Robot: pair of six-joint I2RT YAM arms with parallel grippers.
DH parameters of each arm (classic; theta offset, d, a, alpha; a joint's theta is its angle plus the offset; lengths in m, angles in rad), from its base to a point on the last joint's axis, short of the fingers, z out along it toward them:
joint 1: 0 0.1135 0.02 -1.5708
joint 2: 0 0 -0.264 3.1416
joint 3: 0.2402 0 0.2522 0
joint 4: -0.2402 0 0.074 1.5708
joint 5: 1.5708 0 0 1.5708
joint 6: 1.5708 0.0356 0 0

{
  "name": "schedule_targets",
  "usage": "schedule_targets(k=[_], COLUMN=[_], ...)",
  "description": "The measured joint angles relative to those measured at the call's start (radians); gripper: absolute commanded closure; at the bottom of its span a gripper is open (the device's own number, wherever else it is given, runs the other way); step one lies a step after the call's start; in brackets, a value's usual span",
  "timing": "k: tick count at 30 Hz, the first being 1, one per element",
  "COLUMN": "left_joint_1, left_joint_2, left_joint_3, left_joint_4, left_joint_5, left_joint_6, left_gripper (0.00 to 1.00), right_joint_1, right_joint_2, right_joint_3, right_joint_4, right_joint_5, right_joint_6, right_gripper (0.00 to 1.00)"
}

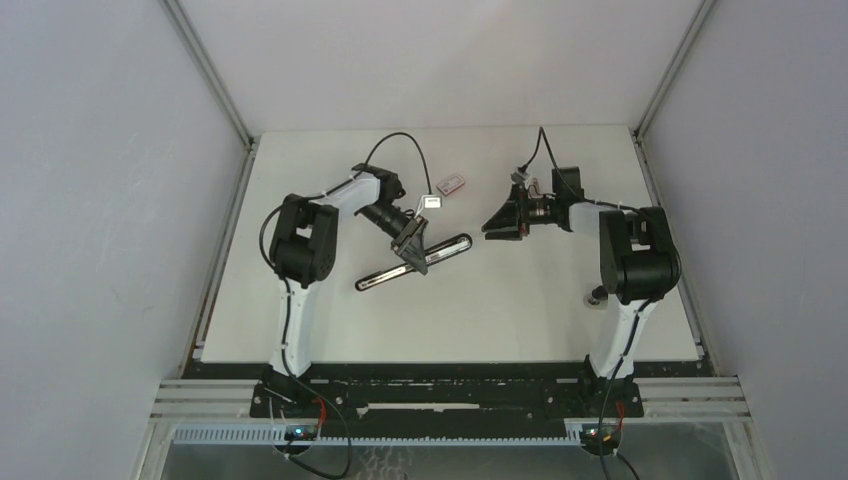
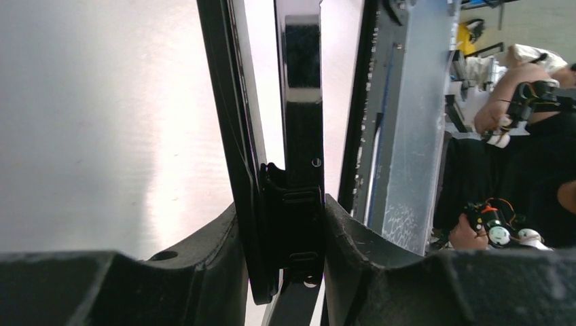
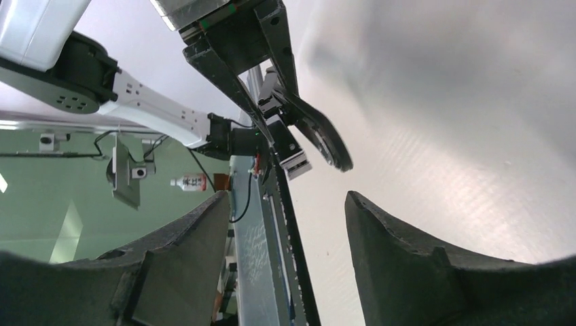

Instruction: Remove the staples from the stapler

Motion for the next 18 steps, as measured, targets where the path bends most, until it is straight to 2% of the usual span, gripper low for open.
schedule_targets(k=[11,18], left_joint_1=[0.000,-0.006], left_joint_2=[-0.005,-0.010], left_joint_3=[-0.001,-0.003], left_joint_4=[0.212,0.287], left_joint_5=[-0.216,-0.332], left_joint_6=[-0.221,-0.273], left_gripper=[1.00,1.00], right_joint_1=[-0.051,-0.061], right_joint_2=[-0.011,-0.037], right_joint_3=[0.000,0.000], right_joint_4=[-0.053,-0.069], right_joint_5=[0.097,0.120], right_joint_6=[-0.035,-0.048], right_gripper=[0.37,0.37])
